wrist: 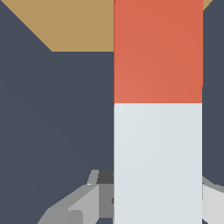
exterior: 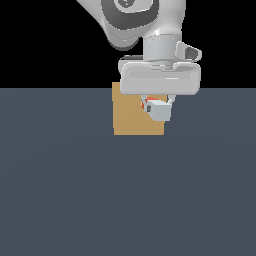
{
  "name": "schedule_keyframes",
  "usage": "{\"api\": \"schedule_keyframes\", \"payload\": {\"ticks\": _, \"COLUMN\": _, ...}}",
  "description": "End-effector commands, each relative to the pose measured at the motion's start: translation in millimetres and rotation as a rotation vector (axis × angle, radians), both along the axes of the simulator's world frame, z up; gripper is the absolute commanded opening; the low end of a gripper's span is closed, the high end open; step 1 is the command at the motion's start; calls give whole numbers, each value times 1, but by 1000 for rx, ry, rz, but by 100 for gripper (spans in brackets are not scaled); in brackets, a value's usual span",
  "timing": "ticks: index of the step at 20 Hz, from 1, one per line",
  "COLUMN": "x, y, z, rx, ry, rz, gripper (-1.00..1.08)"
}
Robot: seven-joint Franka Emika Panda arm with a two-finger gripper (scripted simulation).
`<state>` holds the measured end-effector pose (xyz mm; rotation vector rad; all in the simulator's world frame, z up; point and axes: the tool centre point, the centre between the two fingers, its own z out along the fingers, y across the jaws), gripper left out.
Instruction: Insert the peg into the horizontal hole in a box.
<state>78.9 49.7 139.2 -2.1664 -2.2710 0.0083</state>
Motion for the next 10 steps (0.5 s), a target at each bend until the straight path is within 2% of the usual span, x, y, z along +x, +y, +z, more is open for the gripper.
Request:
{"api": "schedule_keyframes", "payload": {"ticks": 1, "x": 0, "y": 14, "z": 2, "rx": 1, "ry": -4, "rz": 2, "gripper": -100}}
{"api": "schedule_keyframes", "payload": {"ticks": 10, "x": -4, "y": 88, "z": 4, "rx": 1, "ry": -6, "rz": 2, "gripper": -100}}
